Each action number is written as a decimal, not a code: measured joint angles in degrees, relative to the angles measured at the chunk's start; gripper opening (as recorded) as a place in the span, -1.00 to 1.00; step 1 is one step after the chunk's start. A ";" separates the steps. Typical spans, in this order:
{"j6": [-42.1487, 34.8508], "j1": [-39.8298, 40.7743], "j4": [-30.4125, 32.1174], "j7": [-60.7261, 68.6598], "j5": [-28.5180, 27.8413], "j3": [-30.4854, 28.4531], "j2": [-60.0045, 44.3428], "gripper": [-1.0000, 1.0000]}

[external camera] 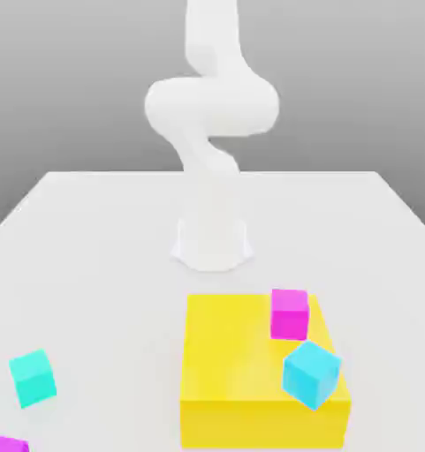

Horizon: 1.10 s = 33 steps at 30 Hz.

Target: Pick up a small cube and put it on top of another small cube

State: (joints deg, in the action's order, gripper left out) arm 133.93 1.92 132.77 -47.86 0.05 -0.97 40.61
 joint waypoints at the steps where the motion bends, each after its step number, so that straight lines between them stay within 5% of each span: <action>1: 0.93 0.81 0.42 -0.87 0.02 -0.44 -2.25 0.00; 24: 20.56 17.22 9.39 -15.30 6.14 -11.43 -50.38 0.00; 30: 28.87 21.23 8.25 -12.58 11.78 -8.30 -62.95 0.00; 31: 30.02 21.84 7.96 -12.13 12.38 -7.57 -64.40 -1.00; 33: 30.03 21.84 7.96 -12.14 12.37 -7.57 -64.40 -1.00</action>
State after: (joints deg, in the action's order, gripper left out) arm 163.97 23.76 140.72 -59.99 12.42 -8.53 -23.80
